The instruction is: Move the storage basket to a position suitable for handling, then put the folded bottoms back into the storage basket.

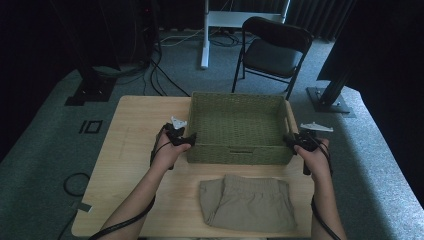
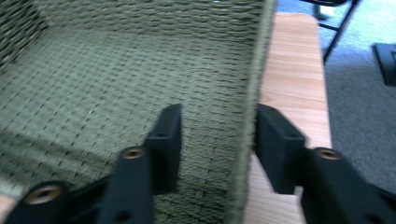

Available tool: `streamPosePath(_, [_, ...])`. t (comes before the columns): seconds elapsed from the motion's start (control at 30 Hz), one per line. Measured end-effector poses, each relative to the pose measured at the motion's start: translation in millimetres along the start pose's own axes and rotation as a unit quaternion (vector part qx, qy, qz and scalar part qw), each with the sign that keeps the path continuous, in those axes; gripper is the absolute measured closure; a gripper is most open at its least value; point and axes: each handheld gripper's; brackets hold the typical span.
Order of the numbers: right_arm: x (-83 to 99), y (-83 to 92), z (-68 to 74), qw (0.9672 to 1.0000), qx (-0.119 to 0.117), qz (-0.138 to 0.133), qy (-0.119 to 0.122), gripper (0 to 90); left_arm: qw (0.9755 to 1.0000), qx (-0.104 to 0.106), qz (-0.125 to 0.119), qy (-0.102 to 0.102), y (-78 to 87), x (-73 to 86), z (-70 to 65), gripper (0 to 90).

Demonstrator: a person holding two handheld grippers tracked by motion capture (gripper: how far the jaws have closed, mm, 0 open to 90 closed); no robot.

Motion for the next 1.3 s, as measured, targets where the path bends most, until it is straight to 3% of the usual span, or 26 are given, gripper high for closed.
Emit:
streamPosePath(0.07, [-0.9,0.1,0.0,0.9999,-0.003,-0.008,0.008,45.0,0.9999,0.016,0.001,0.002,1.8,-1.3,-0.4,39.0])
streamPosePath(0.17, [-1.9,2.9,2.0,0.9997,-0.011,-0.020,0.001,38.4,0.9995,0.029,-0.001,-0.011,6.1,-3.1,-1.4,34.8])
streamPosePath(0.4, [-4.4,12.4,4.5,0.9984,-0.011,-0.056,0.000,38.1,0.9988,0.043,-0.021,-0.004,17.9,-8.4,-0.5,31.2])
streamPosePath(0.43, [-7.2,18.0,6.9,0.9973,-0.012,-0.073,0.001,34.6,0.9986,0.046,-0.025,-0.004,20.5,-9.3,-0.7,31.2])
streamPosePath(0.5, [-8.9,21.3,9.9,0.9969,-0.025,-0.075,0.000,30.3,0.9982,0.052,-0.028,-0.006,25.8,-11.0,-0.9,31.1])
streamPosePath(0.57, [-9.5,23.5,13.8,0.9959,-0.021,-0.087,0.002,20.7,0.9980,0.054,-0.032,-0.009,30.3,-11.8,-1.1,30.6])
streamPosePath(0.67, [-10.5,28.4,19.2,0.9949,-0.021,-0.098,-0.010,18.9,0.9975,0.060,-0.037,-0.006,36.5,-11.2,-1.3,30.6])
streamPosePath(0.97, [-2.5,34.2,29.5,0.9949,-0.038,-0.093,0.003,19.1,0.9940,0.097,-0.051,-0.005,53.6,-2.6,-7.9,27.2])
streamPosePath(1.3, [10.4,41.3,42.0,0.9934,-0.052,-0.100,0.020,14.5,0.9918,0.116,-0.049,-0.023,65.2,6.5,-18.6,27.2])
Point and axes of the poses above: each handheld gripper's, and its own axes: y roughly backward along the jaws, x roughly out of its underside, z roughly to its left, and after that the axes turned 3 degrees about -z, right-handed
